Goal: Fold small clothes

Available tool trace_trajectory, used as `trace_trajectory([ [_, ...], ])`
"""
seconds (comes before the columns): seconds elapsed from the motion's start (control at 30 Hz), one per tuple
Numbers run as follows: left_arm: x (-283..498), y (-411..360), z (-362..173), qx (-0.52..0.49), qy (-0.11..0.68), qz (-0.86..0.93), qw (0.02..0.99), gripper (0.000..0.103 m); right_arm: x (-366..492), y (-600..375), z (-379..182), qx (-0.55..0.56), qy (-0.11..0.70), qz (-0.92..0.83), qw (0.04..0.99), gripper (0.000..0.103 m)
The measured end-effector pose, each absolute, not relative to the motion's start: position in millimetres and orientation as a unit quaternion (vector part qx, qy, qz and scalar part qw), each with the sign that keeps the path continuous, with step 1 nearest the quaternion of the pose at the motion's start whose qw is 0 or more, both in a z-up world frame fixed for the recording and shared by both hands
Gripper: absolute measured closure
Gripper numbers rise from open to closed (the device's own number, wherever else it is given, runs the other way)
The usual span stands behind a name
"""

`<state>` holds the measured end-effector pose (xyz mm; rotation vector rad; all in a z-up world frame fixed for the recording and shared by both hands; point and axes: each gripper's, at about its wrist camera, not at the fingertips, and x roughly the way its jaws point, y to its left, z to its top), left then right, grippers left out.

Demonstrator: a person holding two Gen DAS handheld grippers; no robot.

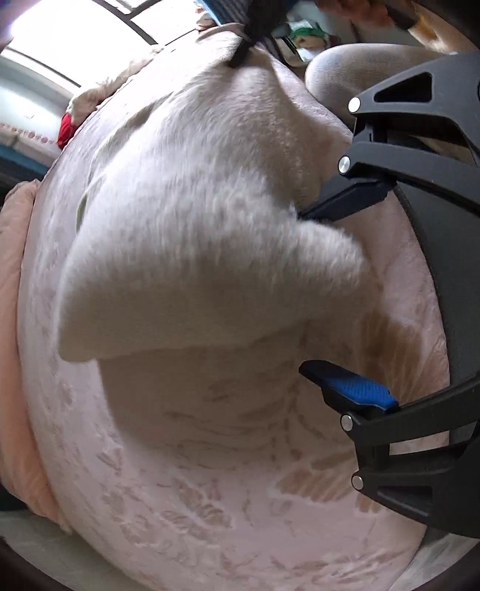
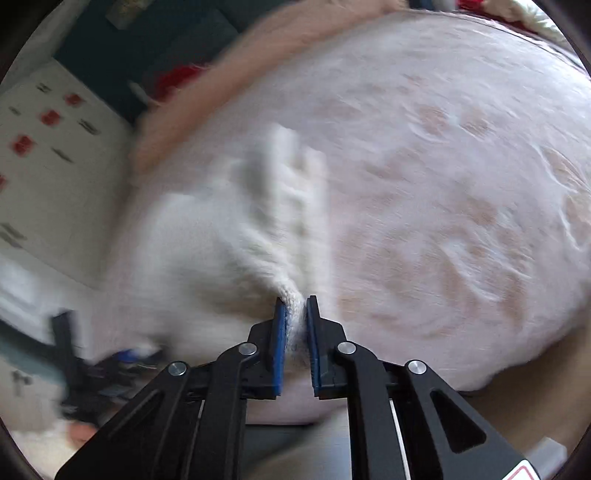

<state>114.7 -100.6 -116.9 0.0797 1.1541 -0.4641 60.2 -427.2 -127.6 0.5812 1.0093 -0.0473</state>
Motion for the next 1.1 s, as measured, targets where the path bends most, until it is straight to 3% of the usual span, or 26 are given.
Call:
trace_trajectory([
  [0.07, 113, -107, -117, 0.056, 0.535, -0.217, 0.814, 0.030, 59, -427, -144, 0.278, 0.497, -0.021, 0.822, 0.092],
  [0.2, 99, -113, -92, 0.086, 0.522, -0.216, 0.821, 0.031, 51, -413, -96, 0.250, 0.461, -0.030, 0.851, 0.082],
  [0.43, 113, -125, -18, 0.030, 0.451, -0.240, 0.859, 0.026, 83, -380, -26, 0.222, 0.394, 0.021, 0.892, 0.085],
  [0.53, 141, -144, -29, 0.037, 0.454, -0.213, 0.864, 0.027, 121, -369, -49, 0.193, 0.423, 0.008, 0.886, 0.088],
  [0.67, 165, -160, -64, 0.058, 0.475, -0.185, 0.858, 0.028, 139, -373, -120, 0.178, 0.489, -0.019, 0.854, 0.093],
  [0.87, 172, -156, -83, 0.060, 0.486, -0.170, 0.855, 0.025, 125, -374, -80, 0.196, 0.454, -0.012, 0.869, 0.092],
  [1.0, 173, -157, -85, 0.060, 0.488, -0.170, 0.854, 0.024, 137, -367, -115, 0.172, 0.504, -0.020, 0.846, 0.093],
  [1.1, 171, -158, -84, 0.066, 0.484, -0.170, 0.856, 0.024, 136, -362, -93, 0.190, 0.481, -0.016, 0.855, 0.083],
])
